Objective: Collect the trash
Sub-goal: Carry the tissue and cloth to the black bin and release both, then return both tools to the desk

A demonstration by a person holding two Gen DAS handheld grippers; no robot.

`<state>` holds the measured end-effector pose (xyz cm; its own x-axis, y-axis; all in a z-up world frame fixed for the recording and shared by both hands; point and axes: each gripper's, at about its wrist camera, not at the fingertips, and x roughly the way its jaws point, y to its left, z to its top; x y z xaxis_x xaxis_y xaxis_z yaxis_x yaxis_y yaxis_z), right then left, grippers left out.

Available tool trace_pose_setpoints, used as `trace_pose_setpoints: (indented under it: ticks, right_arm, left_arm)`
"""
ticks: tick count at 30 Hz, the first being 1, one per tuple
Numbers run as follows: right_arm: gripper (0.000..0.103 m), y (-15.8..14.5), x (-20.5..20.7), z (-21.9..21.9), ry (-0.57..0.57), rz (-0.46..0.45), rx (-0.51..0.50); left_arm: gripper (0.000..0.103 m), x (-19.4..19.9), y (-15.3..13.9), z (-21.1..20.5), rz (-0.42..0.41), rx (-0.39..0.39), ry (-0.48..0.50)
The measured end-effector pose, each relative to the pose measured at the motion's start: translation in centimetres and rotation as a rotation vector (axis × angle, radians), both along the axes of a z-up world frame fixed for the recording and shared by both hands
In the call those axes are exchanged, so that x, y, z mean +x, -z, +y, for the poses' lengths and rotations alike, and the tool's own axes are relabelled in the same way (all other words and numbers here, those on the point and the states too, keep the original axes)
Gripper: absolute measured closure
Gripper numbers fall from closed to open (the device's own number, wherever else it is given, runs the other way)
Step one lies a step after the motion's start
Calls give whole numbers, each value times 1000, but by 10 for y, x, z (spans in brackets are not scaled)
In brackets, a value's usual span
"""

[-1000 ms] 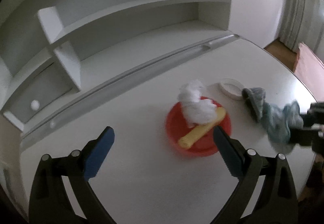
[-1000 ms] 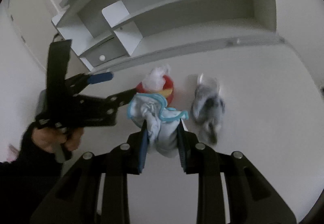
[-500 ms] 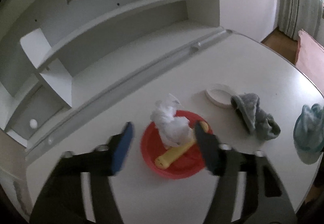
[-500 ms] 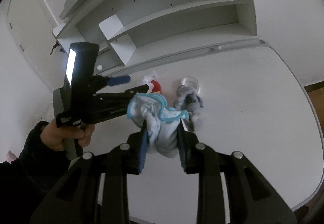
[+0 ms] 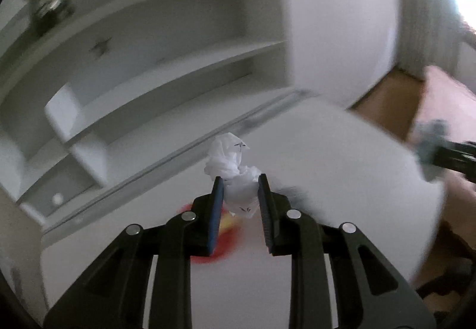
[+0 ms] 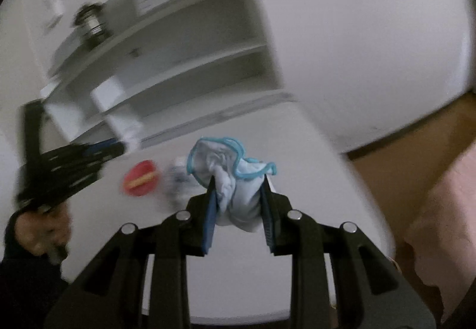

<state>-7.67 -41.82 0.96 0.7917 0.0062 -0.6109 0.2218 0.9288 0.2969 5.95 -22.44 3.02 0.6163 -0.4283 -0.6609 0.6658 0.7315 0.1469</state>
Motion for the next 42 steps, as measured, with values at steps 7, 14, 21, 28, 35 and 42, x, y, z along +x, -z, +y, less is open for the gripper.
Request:
trace_pose_setpoints:
  ticks: [7,14,21,28,35,42]
  right_arm:
    - [76,48,-82,-88,322,117,-2]
    - [76,100,-168,-157,569,234,47]
    - [76,173,-194,-200,626,398,167]
    - [76,218,-187,-220,601,477,260]
    - [76,216,-190,-221,583,458,277]
    - [41,209,-194,-220,614,394,283]
  left_arm:
    - [80,-114,19,-113,111,-86,384]
    - [80,-214,67,-199,239,-74,688]
    - [80,-257,144,-253,298,60,786]
    - [80,-242,206,-290,367,177,739]
    - [80,-242,220,-307,381,203,739]
    - [73,-235,219,-302,375,200,737]
